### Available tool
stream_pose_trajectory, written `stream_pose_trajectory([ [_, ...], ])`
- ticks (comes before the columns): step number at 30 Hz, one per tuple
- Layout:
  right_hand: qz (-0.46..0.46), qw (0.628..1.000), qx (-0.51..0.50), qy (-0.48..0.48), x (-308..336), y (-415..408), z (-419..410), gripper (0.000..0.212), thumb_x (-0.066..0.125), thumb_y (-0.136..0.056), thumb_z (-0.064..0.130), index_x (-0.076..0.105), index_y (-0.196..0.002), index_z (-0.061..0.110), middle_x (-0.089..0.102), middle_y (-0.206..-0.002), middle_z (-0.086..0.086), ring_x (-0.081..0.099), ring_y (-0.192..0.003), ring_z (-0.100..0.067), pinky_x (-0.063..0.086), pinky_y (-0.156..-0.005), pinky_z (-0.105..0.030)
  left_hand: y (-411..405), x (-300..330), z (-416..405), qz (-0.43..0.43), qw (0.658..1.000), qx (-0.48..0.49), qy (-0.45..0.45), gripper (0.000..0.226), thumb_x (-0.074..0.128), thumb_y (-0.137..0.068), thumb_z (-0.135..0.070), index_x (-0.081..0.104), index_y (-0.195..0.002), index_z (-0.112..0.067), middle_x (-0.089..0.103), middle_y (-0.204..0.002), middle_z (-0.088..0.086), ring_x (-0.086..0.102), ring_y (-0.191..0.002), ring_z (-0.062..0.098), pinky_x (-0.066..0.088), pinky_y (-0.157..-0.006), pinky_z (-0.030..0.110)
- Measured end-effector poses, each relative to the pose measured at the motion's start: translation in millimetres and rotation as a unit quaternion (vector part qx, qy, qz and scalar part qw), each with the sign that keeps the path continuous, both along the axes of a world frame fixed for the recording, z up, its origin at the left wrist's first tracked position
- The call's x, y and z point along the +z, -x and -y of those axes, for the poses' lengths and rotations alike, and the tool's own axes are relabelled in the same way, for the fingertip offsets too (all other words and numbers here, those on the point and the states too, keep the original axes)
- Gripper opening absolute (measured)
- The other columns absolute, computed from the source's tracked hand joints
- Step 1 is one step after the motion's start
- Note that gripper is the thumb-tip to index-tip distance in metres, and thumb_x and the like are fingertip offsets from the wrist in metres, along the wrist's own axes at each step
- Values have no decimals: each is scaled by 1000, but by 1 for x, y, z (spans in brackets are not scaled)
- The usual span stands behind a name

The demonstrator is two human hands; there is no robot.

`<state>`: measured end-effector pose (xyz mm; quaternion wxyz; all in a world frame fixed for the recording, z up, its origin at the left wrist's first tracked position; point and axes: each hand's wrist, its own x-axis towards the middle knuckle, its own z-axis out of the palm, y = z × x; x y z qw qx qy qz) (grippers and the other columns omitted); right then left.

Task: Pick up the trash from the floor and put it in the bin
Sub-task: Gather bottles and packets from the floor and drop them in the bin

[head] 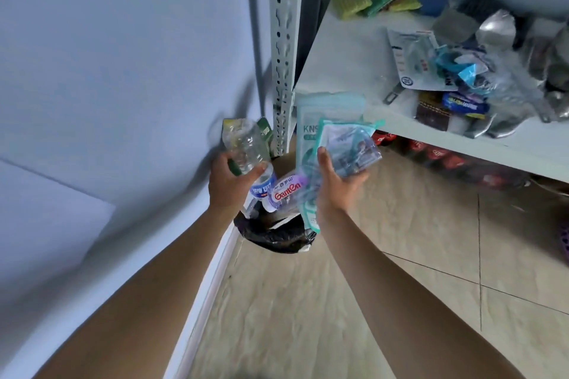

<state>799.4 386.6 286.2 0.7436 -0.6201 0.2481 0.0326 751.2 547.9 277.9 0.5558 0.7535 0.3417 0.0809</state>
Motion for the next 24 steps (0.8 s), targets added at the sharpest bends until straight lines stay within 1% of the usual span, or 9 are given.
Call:
stream_pose_trajectory([
  [3,13,999,-28,21,-34,-15,-14,100,83,-65,41,21,-143,31,42,-146,5,42,-133,-19,28,-112,-33,-10,-34,-5,6,1000,-3,2,57,82,-61,-36,50,-106,-19,63,-110,5,62,-101,24,51,-92,48],
  [5,25,996,-52,61,-52,-21,-19,97,84,-64,42,27,-140,28,47,-138,7,45,-122,-11,30,-104,-23,-11,-56,-2,9,1000,-6,-15,58,81,-61,-37,49,-106,-18,60,-111,8,60,-100,26,51,-91,46],
  [8,46,990,-69,114,-81,-28,-26,92,85,-63,40,33,-136,19,54,-130,4,53,-110,-11,37,-91,-6,-8,-89,2,7,999,-23,-45,64,82,-66,-35,47,-117,-20,57,-117,2,57,-104,19,46,-90,33],
  [11,70,987,-54,132,-107,-24,-34,94,87,-62,33,33,-137,17,54,-122,7,54,-105,-11,36,-72,11,-5,-117,3,-23,997,-47,-65,61,80,-66,-34,46,-114,-19,56,-115,2,59,-104,23,49,-89,39],
  [14,58,988,-22,139,-133,-11,-39,93,89,-61,31,34,-135,20,57,-124,6,59,-108,-13,43,-76,5,-1,-138,2,-81,989,-84,-94,63,81,-66,-35,47,-115,-15,54,-117,7,61,-104,30,51,-89,47],
  [18,-12,992,52,115,-160,4,-39,94,89,-62,25,34,-138,20,51,-126,7,52,-115,-10,38,-79,3,0,-157,-7,-149,971,-157,-103,78,84,-63,-29,47,-130,-14,55,-130,8,54,-122,27,46,-98,45],
  [20,-54,983,126,123,-167,9,-36,97,89,-61,23,33,-140,20,50,-134,0,50,-123,-17,45,-96,-16,-2,-159,-11,-163,968,-177,-74,81,86,-62,-24,47,-132,-12,56,-132,12,53,-125,28,45,-102,45],
  [22,-93,963,197,156,-166,8,-33,104,90,-58,26,29,-142,19,42,-140,-6,44,-129,-23,43,-107,-37,-5,-154,-9,-181,969,-163,-50,87,88,-60,-27,46,-134,-11,46,-139,15,48,-129,30,42,-107,44],
  [24,-132,936,258,201,-158,2,-29,113,90,-56,33,23,-146,20,31,-146,-4,36,-134,-24,38,-109,-40,-8,-145,-5,-210,968,-131,-48,94,88,-58,-37,42,-137,-16,28,-149,13,38,-136,30,36,-112,44],
])
